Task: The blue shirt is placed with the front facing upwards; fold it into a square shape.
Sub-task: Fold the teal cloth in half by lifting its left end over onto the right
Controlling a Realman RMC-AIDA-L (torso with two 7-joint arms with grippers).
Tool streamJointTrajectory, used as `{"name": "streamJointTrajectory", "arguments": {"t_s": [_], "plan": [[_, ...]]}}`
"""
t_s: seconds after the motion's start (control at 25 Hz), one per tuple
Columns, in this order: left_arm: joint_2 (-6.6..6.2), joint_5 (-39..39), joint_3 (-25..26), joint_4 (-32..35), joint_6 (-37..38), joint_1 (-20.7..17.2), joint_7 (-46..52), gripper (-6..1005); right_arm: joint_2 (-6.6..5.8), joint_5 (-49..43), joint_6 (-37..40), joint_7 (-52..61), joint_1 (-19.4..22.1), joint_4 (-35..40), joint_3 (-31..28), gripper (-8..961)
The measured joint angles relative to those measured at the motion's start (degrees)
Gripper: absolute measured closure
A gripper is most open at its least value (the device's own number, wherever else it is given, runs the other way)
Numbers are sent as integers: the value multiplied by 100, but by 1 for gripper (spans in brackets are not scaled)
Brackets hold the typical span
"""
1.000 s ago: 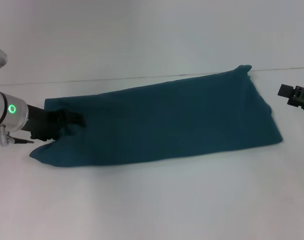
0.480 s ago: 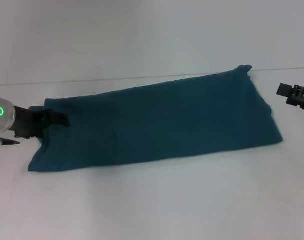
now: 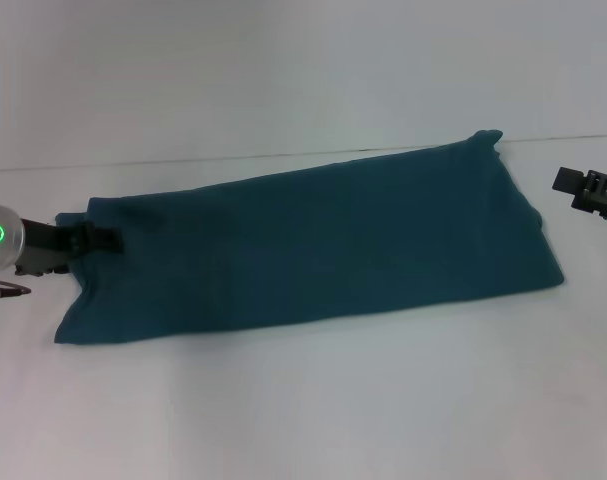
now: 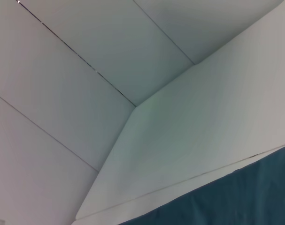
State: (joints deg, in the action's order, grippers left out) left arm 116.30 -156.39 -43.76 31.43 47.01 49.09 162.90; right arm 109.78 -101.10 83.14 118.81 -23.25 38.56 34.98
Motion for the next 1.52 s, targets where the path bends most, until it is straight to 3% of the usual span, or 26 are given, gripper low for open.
{"name": "streamJointTrajectory", "arguments": {"t_s": [0.44,0.72,1.12,1.52], "plan": [[-12,-64,37,-210,75,43,45,139,-18,-6,-2,8,-13,3,0,38],[-4,83,98,-192,610,191,74,139,-35,-6,-4,11,-1,3,-9,38],[-218,56,448,-360,779,373,464,205,-36,-6,-2,7,34,2,-24,38],[-172,39,365,-325,629,302,325,274,-36,-6,14,3,1,-7,-71,38]]}}
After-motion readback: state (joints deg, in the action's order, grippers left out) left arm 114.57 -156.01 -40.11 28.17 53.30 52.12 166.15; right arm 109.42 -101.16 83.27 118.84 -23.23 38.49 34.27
